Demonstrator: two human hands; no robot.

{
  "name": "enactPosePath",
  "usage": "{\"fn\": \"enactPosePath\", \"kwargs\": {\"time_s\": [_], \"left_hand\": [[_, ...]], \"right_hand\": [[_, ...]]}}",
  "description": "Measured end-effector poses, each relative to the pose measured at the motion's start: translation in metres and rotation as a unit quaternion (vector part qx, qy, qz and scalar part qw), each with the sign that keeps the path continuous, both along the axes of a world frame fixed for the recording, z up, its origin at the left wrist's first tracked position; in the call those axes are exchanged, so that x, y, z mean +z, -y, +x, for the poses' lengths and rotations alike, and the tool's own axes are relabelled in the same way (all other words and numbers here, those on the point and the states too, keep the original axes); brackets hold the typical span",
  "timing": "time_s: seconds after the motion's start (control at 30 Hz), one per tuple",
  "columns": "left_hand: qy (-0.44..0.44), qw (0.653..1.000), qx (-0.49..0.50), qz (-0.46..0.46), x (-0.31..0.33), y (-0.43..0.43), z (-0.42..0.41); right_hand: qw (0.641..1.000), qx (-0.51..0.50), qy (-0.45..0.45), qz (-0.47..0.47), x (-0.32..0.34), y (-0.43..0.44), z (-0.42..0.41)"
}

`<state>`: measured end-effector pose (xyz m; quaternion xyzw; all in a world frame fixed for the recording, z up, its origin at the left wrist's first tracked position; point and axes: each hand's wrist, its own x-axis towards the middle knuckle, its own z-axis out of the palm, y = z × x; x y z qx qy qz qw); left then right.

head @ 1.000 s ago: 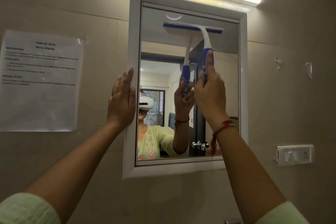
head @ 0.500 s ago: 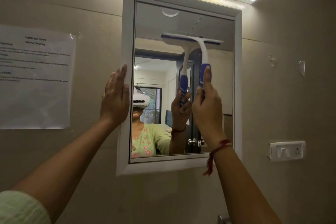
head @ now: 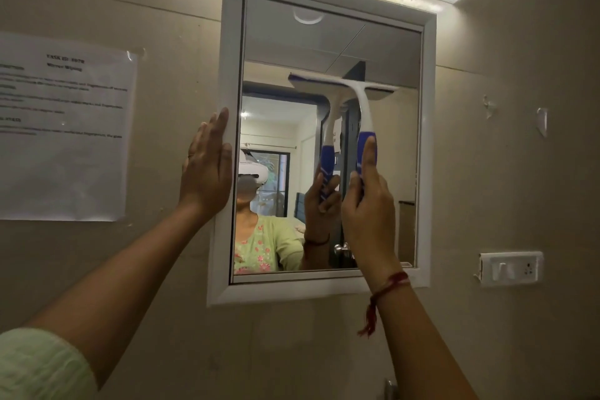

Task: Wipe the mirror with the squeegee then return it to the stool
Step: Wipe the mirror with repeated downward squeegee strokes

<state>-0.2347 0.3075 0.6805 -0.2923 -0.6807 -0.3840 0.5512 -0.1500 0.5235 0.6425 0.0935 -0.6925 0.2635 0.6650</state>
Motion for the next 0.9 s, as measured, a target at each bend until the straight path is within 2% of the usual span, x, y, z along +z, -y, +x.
{"fn": "enactPosePath", "kwargs": {"time_s": [0.07, 0.23, 0.47, 0.73, 0.9], "left_hand": [[0.003, 1.0, 0.0, -0.001, 0.0, 0.0, 0.001], [0.0, 1.0, -0.002, -0.004, -0.001, 0.0, 0.001], [-0.002, 1.0, -0.001, -0.002, 0.0, -0.001, -0.001], [-0.002, 1.0, 0.0, -0.004, -0.001, -0.001, 0.0], [-0.005, 1.0, 0.005, -0.003, 0.0, -0.001, 0.0]], "right_hand": [[1.0, -0.003, 0.006, -0.006, -0.009, 0.002, 0.001], [0.999, -0.008, 0.051, 0.013, -0.087, 0.011, 0.01], [0.999, -0.037, 0.01, 0.003, -0.029, 0.0, 0.007], [0.997, -0.006, 0.077, 0.002, -0.113, 0.01, 0.018], [0.999, -0.032, 0.031, 0.004, -0.055, 0.002, 0.013]]}}
